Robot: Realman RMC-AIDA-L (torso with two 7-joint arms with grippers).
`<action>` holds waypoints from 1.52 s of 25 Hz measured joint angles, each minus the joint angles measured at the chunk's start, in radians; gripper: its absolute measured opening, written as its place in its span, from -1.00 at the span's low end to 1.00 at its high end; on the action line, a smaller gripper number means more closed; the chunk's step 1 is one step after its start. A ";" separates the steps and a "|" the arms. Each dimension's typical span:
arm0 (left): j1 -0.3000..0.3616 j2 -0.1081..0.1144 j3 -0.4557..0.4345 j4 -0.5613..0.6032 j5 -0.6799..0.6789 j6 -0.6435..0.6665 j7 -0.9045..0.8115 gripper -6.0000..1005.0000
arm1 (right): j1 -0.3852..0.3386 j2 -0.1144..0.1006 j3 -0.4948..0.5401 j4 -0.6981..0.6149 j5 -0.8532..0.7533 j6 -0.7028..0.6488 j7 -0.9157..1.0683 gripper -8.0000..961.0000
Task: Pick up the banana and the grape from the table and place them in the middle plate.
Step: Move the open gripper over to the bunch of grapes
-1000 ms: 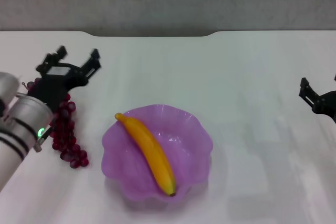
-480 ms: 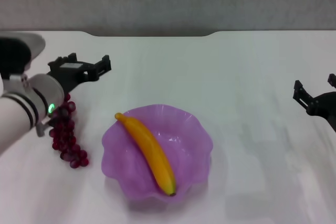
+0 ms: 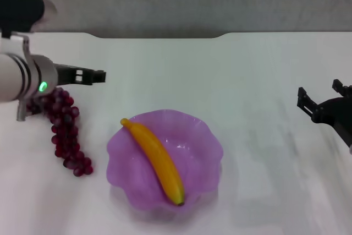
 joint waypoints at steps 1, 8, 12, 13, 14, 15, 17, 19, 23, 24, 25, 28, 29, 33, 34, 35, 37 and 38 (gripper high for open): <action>-0.023 0.000 -0.031 0.000 0.000 -0.058 0.006 0.76 | 0.000 0.000 -0.002 0.001 0.000 0.000 0.000 0.78; -0.125 0.000 -0.159 -0.073 0.011 -0.211 0.003 0.76 | 0.004 -0.001 -0.007 0.001 0.002 0.002 0.000 0.78; -0.137 -0.002 -0.169 -0.135 0.020 -0.141 -0.021 0.76 | 0.005 0.000 -0.008 0.002 0.002 0.002 0.000 0.77; -0.140 -0.003 -0.170 -0.150 0.020 -0.120 -0.028 0.76 | 0.005 0.000 -0.008 0.002 0.002 0.002 0.000 0.77; -0.142 -0.003 -0.170 -0.166 0.021 -0.091 -0.035 0.76 | 0.005 0.000 -0.007 0.002 0.002 0.002 0.000 0.77; -0.143 -0.003 -0.171 -0.178 0.020 -0.073 -0.040 0.76 | 0.005 0.000 -0.008 0.002 0.002 0.002 0.000 0.77; -0.148 -0.003 -0.180 -0.222 0.016 -0.021 -0.049 0.76 | 0.004 0.000 -0.007 0.002 0.002 0.002 0.000 0.77; -0.157 -0.003 -0.198 -0.264 0.015 0.012 -0.050 0.76 | 0.004 0.000 -0.008 0.002 0.002 0.001 0.000 0.77; -0.187 0.000 -0.256 -0.372 0.007 0.090 -0.030 0.76 | 0.004 0.000 -0.007 0.003 0.002 0.001 0.000 0.77; -0.195 0.001 -0.268 -0.397 0.000 0.105 -0.020 0.76 | 0.004 -0.001 -0.007 0.003 0.002 0.001 0.000 0.77; -0.204 0.001 -0.281 -0.424 -0.010 0.122 -0.009 0.76 | 0.004 0.000 -0.008 0.004 0.002 0.001 0.000 0.76; -0.222 0.002 -0.326 -0.492 -0.042 0.155 0.029 0.76 | 0.004 0.000 -0.009 0.004 0.002 0.001 0.000 0.76; -0.226 0.003 -0.343 -0.511 -0.054 0.168 0.044 0.76 | 0.005 0.000 -0.009 0.005 0.002 0.001 0.000 0.76; -0.227 0.004 -0.378 -0.558 -0.070 0.224 0.067 0.76 | 0.012 0.000 -0.011 0.007 0.002 0.001 0.000 0.76; -0.225 0.004 -0.384 -0.568 -0.069 0.237 0.067 0.76 | 0.012 0.000 -0.011 0.007 0.002 0.001 0.000 0.76; -0.223 0.005 -0.387 -0.577 -0.068 0.251 0.068 0.76 | 0.012 0.000 -0.012 0.007 0.002 0.001 0.000 0.76; -0.219 0.006 -0.390 -0.591 -0.067 0.271 0.068 0.76 | 0.012 0.000 -0.013 0.009 0.002 0.001 0.000 0.75; -0.219 0.007 -0.390 -0.603 -0.068 0.282 0.068 0.76 | 0.012 0.000 -0.015 0.009 0.002 0.001 0.000 0.75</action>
